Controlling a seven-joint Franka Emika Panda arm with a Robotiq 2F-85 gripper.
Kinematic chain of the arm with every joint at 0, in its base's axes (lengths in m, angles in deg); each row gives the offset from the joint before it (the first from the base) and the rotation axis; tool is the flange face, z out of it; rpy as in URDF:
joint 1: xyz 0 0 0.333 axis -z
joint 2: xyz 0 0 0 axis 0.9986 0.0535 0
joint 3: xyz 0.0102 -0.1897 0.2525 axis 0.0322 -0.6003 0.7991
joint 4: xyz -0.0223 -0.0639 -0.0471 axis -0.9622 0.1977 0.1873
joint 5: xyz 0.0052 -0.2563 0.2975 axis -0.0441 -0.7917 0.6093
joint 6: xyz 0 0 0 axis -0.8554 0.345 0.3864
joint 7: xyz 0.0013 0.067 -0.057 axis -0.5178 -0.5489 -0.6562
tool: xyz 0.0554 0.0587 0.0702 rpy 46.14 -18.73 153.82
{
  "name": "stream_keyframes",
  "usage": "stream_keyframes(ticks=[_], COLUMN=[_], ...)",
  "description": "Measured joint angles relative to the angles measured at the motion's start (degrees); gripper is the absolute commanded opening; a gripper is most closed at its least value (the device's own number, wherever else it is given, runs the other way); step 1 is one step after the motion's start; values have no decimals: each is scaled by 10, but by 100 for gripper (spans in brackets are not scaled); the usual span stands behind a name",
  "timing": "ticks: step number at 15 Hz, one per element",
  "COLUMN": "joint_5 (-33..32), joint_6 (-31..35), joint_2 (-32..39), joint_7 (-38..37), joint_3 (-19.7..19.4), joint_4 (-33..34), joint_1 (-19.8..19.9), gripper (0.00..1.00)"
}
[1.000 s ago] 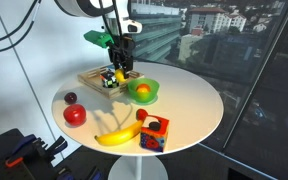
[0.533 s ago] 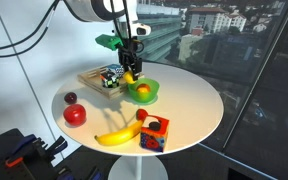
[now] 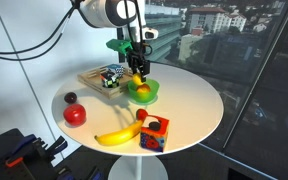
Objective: Put the yellow circular fruit on the table in the green bowl
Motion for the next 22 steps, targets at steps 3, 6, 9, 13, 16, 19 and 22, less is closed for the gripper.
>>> stream_keyframes(ticks=[3, 6, 9, 13, 16, 19, 22], joint_5=[0, 0, 7, 42, 49, 49, 49], joint_6=[0, 0, -12, -56, -101, -147, -194], joint_2=[20, 30, 31, 24, 10, -9, -31], joint_7=[-2, -2, 2, 40, 61, 74, 87], joint_3=[-1, -1, 4, 21, 30, 34, 40], joint_4=[15, 23, 24, 26, 26, 26, 25], joint_1=[-3, -10, -14, -14, -15, -17, -20], gripper=[100, 100, 100, 100, 100, 100, 100])
